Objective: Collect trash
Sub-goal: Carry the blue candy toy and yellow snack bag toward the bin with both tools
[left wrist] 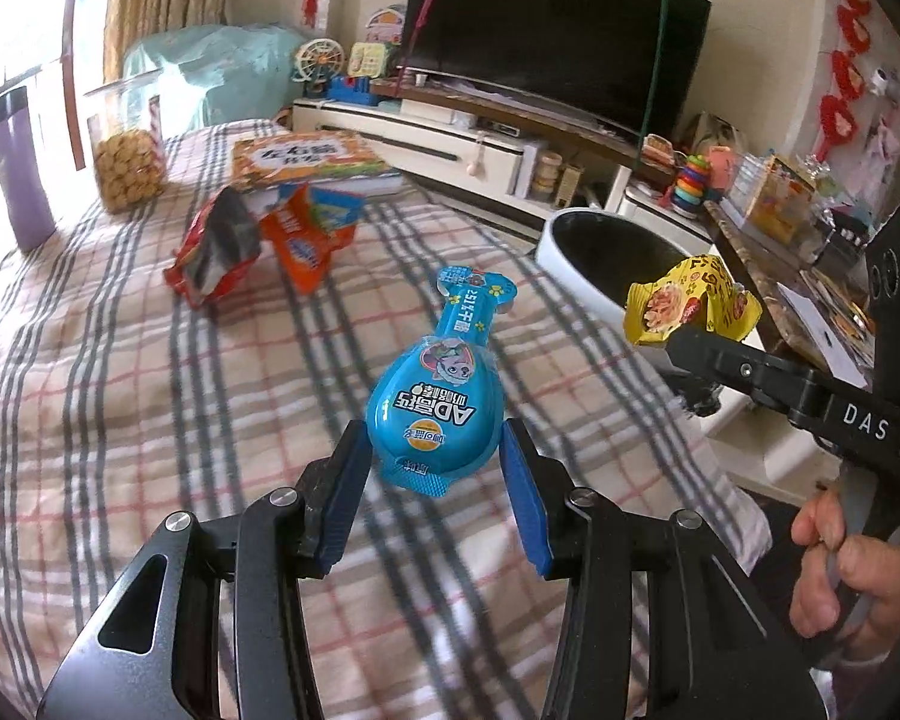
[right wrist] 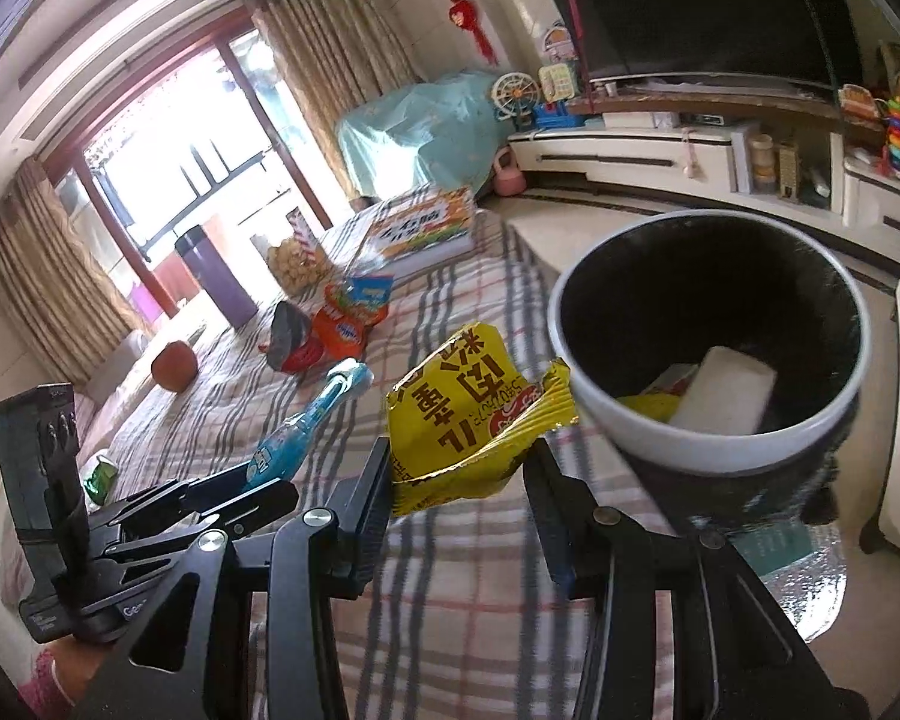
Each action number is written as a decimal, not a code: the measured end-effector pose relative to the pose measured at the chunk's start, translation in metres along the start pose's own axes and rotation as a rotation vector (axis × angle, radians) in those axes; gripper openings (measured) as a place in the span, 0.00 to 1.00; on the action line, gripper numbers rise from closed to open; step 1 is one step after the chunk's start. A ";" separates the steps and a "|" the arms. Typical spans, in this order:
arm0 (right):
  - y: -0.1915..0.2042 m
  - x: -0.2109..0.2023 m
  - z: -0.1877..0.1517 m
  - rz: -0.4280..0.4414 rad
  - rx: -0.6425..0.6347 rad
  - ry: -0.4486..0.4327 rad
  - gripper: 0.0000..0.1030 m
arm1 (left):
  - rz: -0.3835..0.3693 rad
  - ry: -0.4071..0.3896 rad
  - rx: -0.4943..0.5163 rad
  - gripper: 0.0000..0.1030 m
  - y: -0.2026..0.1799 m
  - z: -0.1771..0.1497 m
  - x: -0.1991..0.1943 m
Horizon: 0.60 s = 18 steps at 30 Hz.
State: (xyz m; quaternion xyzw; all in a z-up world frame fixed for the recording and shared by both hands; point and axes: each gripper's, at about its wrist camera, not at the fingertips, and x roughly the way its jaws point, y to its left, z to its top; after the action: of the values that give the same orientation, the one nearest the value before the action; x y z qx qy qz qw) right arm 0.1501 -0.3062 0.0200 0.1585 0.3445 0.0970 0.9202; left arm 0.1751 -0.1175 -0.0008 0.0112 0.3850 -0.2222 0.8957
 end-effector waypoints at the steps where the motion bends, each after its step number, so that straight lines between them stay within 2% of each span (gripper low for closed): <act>1: -0.003 -0.003 0.001 -0.005 0.004 -0.007 0.43 | -0.004 -0.001 0.005 0.42 -0.003 0.002 0.000; 18: -0.035 -0.028 0.014 -0.055 0.041 -0.059 0.43 | -0.056 -0.014 0.058 0.42 -0.042 0.019 0.010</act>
State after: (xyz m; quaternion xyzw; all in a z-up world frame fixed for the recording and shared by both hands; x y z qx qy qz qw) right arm 0.1409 -0.3496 0.0340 0.1704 0.3235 0.0598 0.9288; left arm 0.1773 -0.1630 0.0123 0.0249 0.3721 -0.2583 0.8912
